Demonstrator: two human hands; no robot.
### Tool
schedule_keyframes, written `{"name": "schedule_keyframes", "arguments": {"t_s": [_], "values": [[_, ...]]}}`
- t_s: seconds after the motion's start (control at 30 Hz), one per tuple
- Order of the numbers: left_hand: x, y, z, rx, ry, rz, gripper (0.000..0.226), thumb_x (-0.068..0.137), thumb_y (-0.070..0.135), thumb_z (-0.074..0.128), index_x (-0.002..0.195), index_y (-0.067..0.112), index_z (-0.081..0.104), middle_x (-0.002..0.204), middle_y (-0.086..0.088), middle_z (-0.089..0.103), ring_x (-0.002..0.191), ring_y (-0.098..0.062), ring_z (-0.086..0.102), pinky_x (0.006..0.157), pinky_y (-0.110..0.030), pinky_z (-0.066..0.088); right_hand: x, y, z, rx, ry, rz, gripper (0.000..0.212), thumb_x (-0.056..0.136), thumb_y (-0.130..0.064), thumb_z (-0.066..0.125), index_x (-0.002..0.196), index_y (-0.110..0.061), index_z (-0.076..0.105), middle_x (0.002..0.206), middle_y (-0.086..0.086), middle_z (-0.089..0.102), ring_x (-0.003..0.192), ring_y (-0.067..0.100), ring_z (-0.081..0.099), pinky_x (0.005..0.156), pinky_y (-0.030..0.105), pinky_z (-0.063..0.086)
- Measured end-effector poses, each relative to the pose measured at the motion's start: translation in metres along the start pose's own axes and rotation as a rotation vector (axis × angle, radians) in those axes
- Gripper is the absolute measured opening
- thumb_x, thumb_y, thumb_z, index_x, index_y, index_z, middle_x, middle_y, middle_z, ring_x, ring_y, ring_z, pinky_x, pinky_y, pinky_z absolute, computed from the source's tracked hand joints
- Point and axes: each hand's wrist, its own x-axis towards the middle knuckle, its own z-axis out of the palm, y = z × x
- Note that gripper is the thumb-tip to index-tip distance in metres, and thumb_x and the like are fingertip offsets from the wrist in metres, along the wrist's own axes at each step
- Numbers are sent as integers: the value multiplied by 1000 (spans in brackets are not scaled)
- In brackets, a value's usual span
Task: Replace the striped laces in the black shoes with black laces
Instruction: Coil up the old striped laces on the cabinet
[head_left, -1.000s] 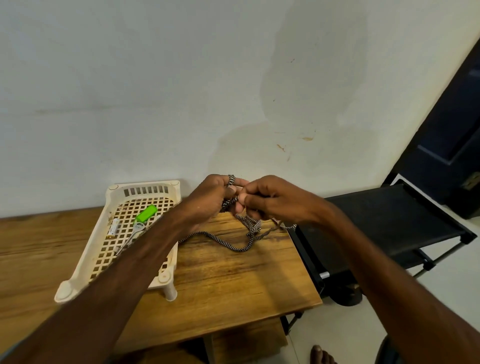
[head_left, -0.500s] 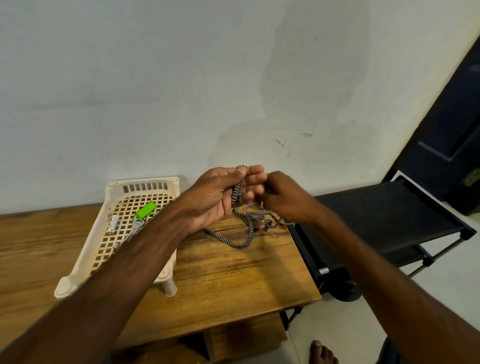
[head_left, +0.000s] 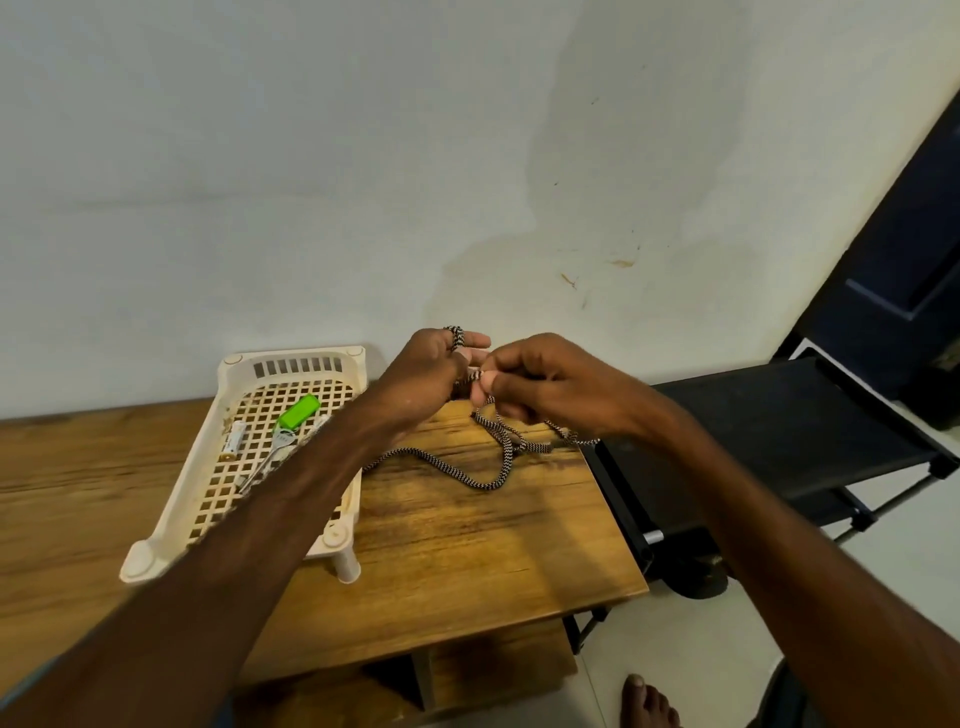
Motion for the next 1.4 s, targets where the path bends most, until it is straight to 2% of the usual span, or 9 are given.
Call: {"name": "schedule_keyframes", "arguments": {"t_s": [0.1, 0.3, 0.47, 0.57, 0.8, 0.93, 1.07, 1.2, 1.4], "values": [[-5, 2, -1, -18, -140, -60, 32, 110, 21, 40, 93, 12, 66, 67, 0, 53, 53, -8, 41, 51, -22, 35, -3, 3, -13, -9, 115, -23, 24, 107, -13, 51, 98, -6, 72, 64, -5, 57, 59, 10, 48, 55, 21, 40], [-11, 13, -3, -380, -491, -160, 39, 109, 40, 40, 94, 12, 62, 62, 10, 29, 47, -3, 23, 48, -19, 22, 0, 17, -16, -102, 420, -11, 22, 106, -19, 56, 94, -11, 74, 69, 0, 62, 58, 4, 51, 60, 23, 42], [-11, 16, 0, -701, -340, -16, 33, 109, 14, 40, 131, -5, 56, 104, -8, 72, 86, -16, 71, 76, -23, 60, 4, 20, 8, -124, 140, 117, 35, 109, -19, 48, 95, 0, 74, 63, -1, 59, 57, 14, 50, 61, 32, 42], [-5, 13, -4, -751, -228, 3, 36, 108, 2, 32, 137, -11, 47, 131, -25, 65, 121, -34, 65, 104, -35, 52, 7, 13, 25, -104, -63, 88, 31, 109, -17, 49, 103, 0, 74, 62, -6, 57, 54, 8, 50, 56, 25, 43], [3, 1, -8, -507, -12, -58, 37, 106, -2, 30, 138, -10, 47, 130, -23, 66, 117, -28, 69, 106, -40, 52, 4, 1, 14, 40, -165, 55, 29, 109, -11, 47, 104, 5, 71, 58, -10, 48, 52, 5, 41, 54, 20, 36], [0, 0, -1, -137, 5, -85, 29, 108, 3, 36, 122, -5, 60, 111, -14, 71, 93, -14, 73, 78, -25, 58, 0, -3, 4, 112, -76, 13, 27, 108, -11, 47, 101, -3, 72, 63, -7, 51, 57, 6, 44, 55, 17, 38], [-8, 7, 1, -186, -235, -132, 32, 109, 9, 33, 104, -2, 62, 77, -7, 57, 54, -11, 49, 55, -23, 39, -3, -1, -14, 12, 177, -47, 24, 107, -11, 50, 99, -7, 73, 64, -5, 57, 61, 8, 50, 58, 19, 42], [-10, 11, 0, -323, -405, -144, 49, 110, 39, 36, 106, 6, 72, 64, 7, 33, 48, -4, 23, 52, -22, 27, -3, 10, -22, -146, 424, -39, 21, 105, -17, 57, 103, -6, 75, 72, -1, 66, 65, 5, 58, 66, 31, 47], [-12, 9, 1, -481, -496, -75, 35, 107, 27, 46, 120, 4, 69, 72, 7, 48, 51, -1, 36, 57, -20, 36, -2, 19, -13, -211, 366, 18, 25, 105, -19, 56, 88, -16, 75, 75, -2, 71, 68, 15, 62, 67, 35, 47]]}}
